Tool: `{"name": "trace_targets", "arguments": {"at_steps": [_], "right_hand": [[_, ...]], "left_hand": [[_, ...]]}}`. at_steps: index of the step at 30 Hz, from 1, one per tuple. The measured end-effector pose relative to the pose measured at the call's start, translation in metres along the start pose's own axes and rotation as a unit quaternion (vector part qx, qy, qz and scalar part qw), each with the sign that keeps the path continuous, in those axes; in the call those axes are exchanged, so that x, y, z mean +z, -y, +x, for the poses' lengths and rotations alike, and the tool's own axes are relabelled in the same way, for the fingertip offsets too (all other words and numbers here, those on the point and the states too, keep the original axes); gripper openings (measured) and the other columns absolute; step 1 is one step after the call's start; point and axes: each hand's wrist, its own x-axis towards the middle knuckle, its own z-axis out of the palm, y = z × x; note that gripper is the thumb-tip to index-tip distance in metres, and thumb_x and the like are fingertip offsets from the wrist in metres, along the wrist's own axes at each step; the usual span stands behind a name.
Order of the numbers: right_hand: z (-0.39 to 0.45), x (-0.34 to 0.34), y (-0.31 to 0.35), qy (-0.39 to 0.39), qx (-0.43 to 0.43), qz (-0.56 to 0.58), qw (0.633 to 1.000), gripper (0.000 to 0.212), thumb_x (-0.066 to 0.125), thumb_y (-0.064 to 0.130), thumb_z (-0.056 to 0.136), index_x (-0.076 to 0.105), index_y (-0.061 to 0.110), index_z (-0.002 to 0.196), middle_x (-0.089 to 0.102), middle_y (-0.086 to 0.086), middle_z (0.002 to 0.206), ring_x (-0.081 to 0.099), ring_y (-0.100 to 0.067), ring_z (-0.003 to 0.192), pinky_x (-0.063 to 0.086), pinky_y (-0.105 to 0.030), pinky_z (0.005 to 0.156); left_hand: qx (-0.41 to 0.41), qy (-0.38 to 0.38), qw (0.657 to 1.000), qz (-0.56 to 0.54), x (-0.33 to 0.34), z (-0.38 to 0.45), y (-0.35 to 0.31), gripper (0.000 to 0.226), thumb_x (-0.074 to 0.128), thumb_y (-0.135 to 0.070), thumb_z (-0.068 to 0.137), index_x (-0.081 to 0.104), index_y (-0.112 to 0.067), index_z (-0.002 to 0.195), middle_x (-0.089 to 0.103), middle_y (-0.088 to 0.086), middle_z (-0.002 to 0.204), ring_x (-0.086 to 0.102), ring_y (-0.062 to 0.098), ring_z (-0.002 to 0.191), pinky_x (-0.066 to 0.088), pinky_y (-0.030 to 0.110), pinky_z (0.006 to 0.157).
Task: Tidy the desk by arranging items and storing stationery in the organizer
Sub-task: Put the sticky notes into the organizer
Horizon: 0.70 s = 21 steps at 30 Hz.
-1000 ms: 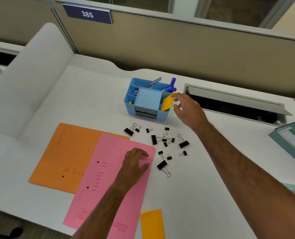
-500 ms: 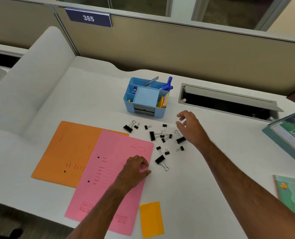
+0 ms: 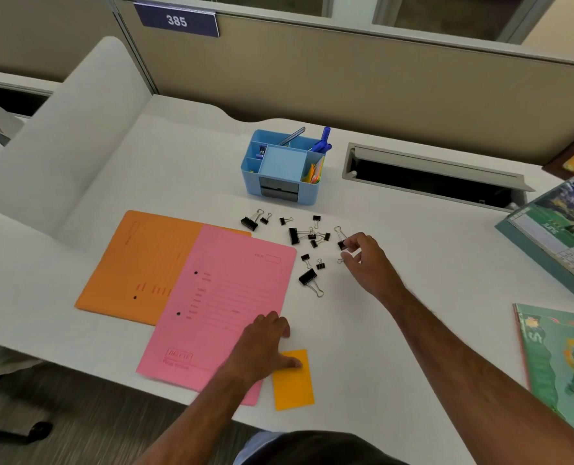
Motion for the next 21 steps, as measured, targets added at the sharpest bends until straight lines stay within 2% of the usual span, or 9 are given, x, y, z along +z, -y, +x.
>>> {"name": "trace_targets", "arguments": {"at_steps": [2,5,13,17,19,21], "right_hand": [[-0.009,0.003,-0.003,0.002,0.004,0.005,1.000,0.015,0.062,0.026,0.095,0.058,0.029,0.110,0.057,0.007,0.106,0.059,-0.009,0.078,0.051,-0.032,0.076],[-0.021,0.007,-0.008,0.009,0.004,0.005,1.000,0.016,0.062,0.025,0.096,0.059,0.026,0.111,0.057,0.006,0.107,0.058,-0.008,0.075,0.049,-0.029,0.076],[-0.047,0.007,-0.021,0.034,0.018,0.000,0.999,0.013,0.062,0.026,0.097,0.060,0.022,0.109,0.056,0.006,0.107,0.057,-0.006,0.077,0.050,-0.028,0.076],[-0.058,0.005,-0.023,0.068,0.023,0.024,0.997,0.004,0.062,0.026,0.097,0.063,0.025,0.100,0.062,0.009,0.103,0.058,-0.008,0.076,0.053,-0.030,0.075],[-0.062,0.006,-0.026,0.108,0.027,0.039,0.993,0.002,0.064,0.027,0.096,0.064,0.027,0.098,0.066,0.011,0.100,0.059,-0.009,0.075,0.053,-0.029,0.073],[-0.065,0.007,-0.028,0.151,0.029,0.062,0.986,0.004,0.066,0.026,0.095,0.067,0.026,0.099,0.069,0.008,0.099,0.062,-0.009,0.076,0.053,-0.028,0.074]], "left_hand": [[-0.001,0.016,0.998,0.056,0.005,-0.007,-0.006,0.082,0.081,-0.075,0.061,0.050,-0.026,0.120,0.046,-0.007,0.117,0.042,0.016,0.104,0.037,0.035,0.080],[-0.016,0.030,0.989,0.147,0.014,-0.014,-0.017,0.092,0.082,-0.072,0.061,0.045,-0.020,0.128,0.044,-0.001,0.125,0.044,0.021,0.111,0.042,0.037,0.088],[-0.051,0.033,0.979,0.196,0.024,-0.016,-0.029,0.084,0.080,-0.066,0.070,0.046,-0.016,0.127,0.045,0.004,0.129,0.045,0.024,0.117,0.039,0.038,0.092],[-0.046,0.053,0.985,0.158,0.017,-0.013,-0.036,0.067,0.077,-0.055,0.082,0.047,-0.018,0.130,0.054,0.002,0.130,0.049,0.026,0.122,0.035,0.042,0.101],[-0.059,0.065,0.993,0.079,0.013,-0.010,-0.039,0.054,0.074,-0.048,0.088,0.049,-0.022,0.129,0.061,0.002,0.127,0.054,0.028,0.119,0.035,0.042,0.103],[-0.084,0.058,0.995,-0.012,0.007,-0.007,-0.039,0.044,0.072,-0.045,0.090,0.050,-0.028,0.124,0.063,0.004,0.123,0.053,0.033,0.114,0.042,0.042,0.098]]}}
